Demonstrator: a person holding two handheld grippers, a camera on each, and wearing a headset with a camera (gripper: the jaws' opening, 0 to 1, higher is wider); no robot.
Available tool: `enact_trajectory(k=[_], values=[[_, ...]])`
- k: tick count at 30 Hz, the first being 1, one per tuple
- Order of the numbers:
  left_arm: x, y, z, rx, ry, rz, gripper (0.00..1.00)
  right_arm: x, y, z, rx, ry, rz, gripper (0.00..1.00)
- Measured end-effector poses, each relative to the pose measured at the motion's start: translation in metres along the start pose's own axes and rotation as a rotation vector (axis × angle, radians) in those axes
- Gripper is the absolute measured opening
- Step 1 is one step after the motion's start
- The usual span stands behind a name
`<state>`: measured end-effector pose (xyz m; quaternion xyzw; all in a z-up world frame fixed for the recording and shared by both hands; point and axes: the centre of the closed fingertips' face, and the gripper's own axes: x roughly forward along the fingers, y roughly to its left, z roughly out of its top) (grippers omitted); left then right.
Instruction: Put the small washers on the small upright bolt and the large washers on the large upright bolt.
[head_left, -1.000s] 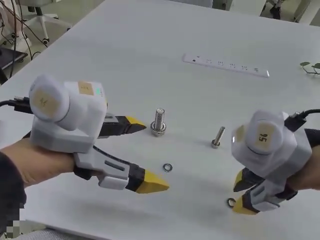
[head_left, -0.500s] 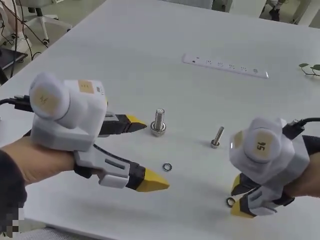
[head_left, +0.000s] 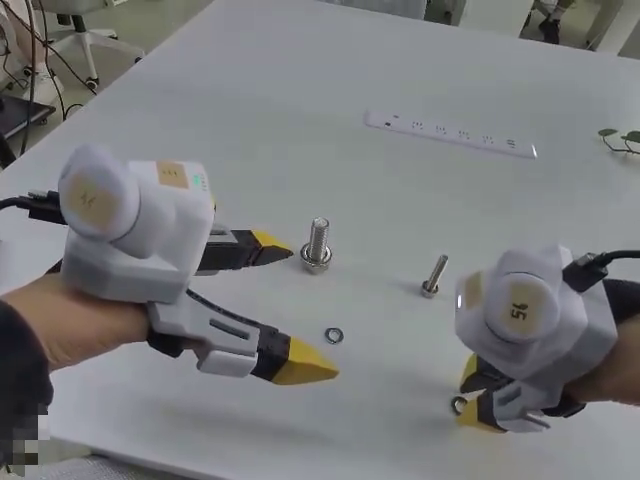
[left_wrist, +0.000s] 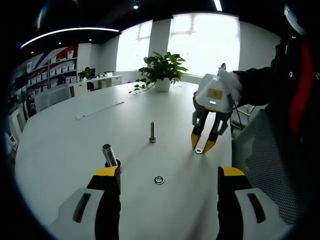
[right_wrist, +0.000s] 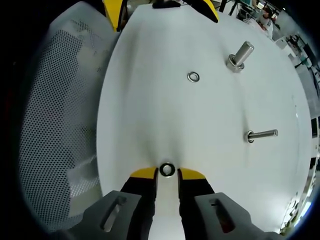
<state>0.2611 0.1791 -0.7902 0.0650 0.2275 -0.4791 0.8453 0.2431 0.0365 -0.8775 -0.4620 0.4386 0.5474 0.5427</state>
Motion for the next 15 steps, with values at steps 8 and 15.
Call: enact_trajectory(k=[8, 15], values=[[-0.0001, 0.0, 0.0004, 0.0, 0.0, -0.001, 0.79, -0.0003, 0.0004, 0.0004, 0.014, -0.012, 0.002, 0.16], [-0.0002, 0.0001, 0.001, 0.0, -0.001, -0.002, 0.79, -0.0004, -0.0004, 0.0003, 0.024, -0.016, -0.003, 0.15]])
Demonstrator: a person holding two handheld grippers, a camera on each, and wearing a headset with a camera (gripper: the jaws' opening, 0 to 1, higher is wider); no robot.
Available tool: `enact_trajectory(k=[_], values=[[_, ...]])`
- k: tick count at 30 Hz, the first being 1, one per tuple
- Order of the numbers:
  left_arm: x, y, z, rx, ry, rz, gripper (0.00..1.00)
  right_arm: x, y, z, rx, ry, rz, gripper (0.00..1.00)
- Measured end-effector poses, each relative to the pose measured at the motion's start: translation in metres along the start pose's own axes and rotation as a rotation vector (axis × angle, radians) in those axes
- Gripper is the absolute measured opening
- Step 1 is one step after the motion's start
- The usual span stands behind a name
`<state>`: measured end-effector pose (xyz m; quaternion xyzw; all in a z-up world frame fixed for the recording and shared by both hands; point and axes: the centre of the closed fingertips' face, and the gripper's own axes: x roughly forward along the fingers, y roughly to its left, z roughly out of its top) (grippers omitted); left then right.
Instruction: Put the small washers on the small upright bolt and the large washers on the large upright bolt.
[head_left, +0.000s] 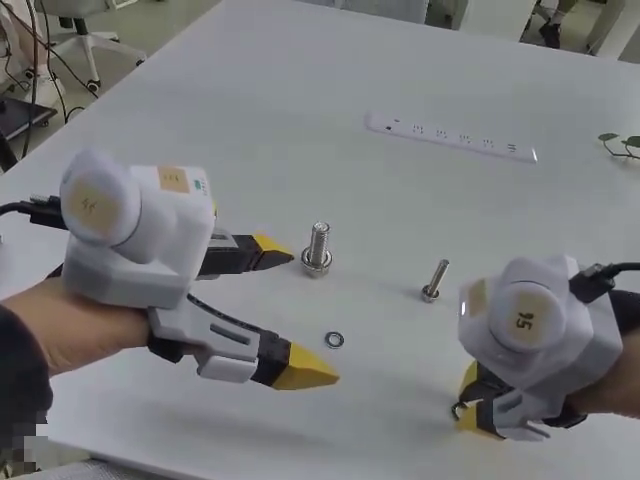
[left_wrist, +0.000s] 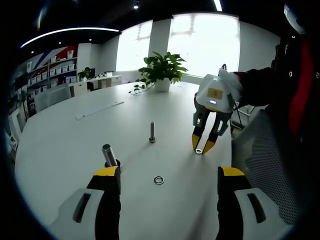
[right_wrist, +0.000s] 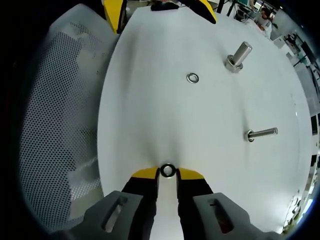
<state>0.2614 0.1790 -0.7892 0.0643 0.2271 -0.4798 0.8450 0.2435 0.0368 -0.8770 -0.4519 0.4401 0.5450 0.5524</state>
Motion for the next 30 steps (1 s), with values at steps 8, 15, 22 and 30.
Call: enact_trajectory(k=[8, 15, 22, 30], values=[[0.0, 0.0, 0.0, -0.001, -0.001, 0.001, 0.79, 0.0, -0.002, 0.0, -0.003, 0.01, 0.007, 0.14], [0.0, 0.0, 0.0, -0.002, -0.001, 0.002, 0.79, -0.001, -0.006, -0.002, -0.004, 0.018, 0.007, 0.14], [0.001, 0.0, -0.001, -0.004, 0.004, -0.001, 0.79, -0.002, -0.012, -0.006, 0.003, 0.022, 0.002, 0.14], [0.002, 0.0, -0.002, -0.006, 0.006, -0.004, 0.78, -0.004, -0.023, -0.01, 0.019, 0.027, -0.006, 0.14]])
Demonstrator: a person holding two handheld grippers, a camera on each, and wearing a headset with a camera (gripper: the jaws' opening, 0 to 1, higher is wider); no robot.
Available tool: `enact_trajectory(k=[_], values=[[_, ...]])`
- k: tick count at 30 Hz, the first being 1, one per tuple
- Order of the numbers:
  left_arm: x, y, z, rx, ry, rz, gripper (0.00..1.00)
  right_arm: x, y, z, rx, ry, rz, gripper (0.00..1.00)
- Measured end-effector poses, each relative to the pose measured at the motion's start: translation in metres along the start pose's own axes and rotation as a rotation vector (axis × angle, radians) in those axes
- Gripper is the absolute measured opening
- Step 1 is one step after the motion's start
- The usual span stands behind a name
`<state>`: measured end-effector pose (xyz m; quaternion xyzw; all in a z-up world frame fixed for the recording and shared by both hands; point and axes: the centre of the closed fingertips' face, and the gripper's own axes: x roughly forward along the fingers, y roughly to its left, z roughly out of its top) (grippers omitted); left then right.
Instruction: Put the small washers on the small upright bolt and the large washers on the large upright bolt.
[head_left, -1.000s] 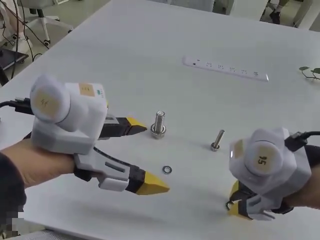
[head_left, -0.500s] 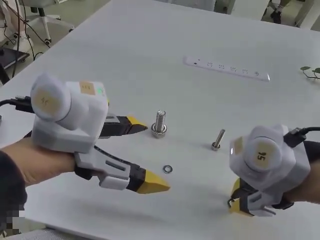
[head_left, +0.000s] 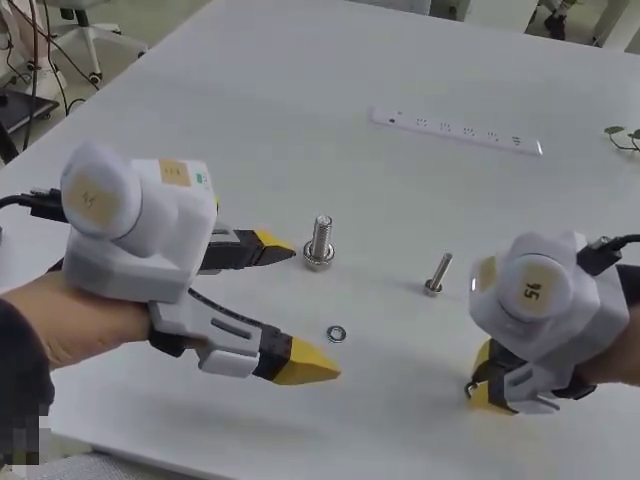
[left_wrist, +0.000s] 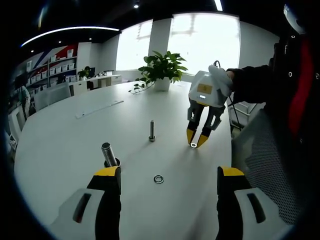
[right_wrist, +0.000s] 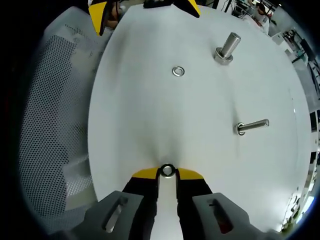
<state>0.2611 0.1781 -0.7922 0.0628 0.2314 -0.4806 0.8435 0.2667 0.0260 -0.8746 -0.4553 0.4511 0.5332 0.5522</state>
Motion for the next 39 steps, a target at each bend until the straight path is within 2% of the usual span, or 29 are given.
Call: enact_trajectory(k=[16, 28, 39], values=[[0.0, 0.001, -0.002, -0.005, 0.001, 0.003, 0.78, -0.005, -0.022, 0.0, 0.021, -0.002, -0.014, 0.14], [-0.001, 0.002, -0.003, -0.009, 0.001, 0.003, 0.78, -0.019, -0.049, 0.003, 0.019, 0.001, -0.051, 0.14], [-0.001, 0.002, -0.004, -0.011, 0.005, 0.002, 0.78, -0.033, -0.06, 0.013, 0.004, -0.007, -0.073, 0.14]])
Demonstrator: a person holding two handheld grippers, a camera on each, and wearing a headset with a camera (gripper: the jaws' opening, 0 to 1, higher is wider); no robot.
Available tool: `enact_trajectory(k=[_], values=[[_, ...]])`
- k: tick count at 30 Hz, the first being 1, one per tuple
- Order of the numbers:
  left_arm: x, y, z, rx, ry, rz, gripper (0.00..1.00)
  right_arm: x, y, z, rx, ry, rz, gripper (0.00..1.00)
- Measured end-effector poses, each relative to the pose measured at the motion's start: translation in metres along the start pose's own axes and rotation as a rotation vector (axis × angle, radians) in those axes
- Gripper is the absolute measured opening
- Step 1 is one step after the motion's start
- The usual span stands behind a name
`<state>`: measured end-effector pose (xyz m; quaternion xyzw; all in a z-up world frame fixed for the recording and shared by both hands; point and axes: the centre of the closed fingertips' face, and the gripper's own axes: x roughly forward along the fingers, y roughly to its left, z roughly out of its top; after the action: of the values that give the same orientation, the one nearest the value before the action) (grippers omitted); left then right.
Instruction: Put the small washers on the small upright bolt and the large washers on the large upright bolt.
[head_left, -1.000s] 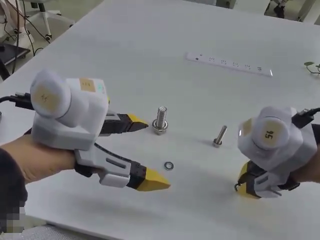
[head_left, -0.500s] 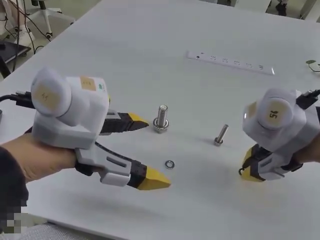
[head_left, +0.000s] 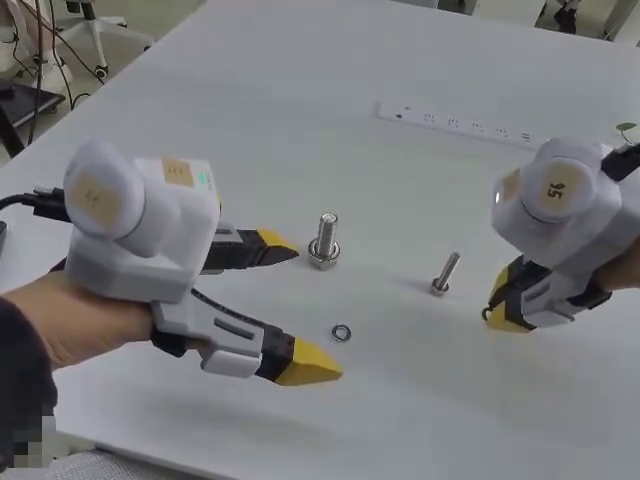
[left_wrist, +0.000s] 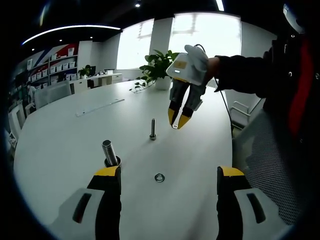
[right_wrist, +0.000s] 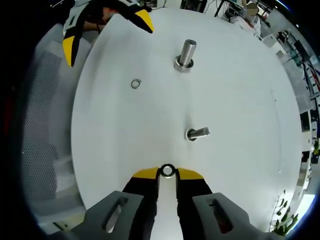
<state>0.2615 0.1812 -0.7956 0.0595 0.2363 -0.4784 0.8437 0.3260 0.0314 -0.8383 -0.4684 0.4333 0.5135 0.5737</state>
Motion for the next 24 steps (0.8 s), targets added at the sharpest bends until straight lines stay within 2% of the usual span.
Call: enact_trajectory(k=[11, 24], values=[[0.0, 0.0, 0.001, 0.0, -0.005, 0.0, 0.78, -0.023, -0.009, 0.018, -0.02, -0.032, -0.015, 0.14], [0.0, 0.001, 0.002, -0.002, -0.006, 0.003, 0.78, -0.038, -0.034, 0.041, -0.078, -0.05, -0.064, 0.14]])
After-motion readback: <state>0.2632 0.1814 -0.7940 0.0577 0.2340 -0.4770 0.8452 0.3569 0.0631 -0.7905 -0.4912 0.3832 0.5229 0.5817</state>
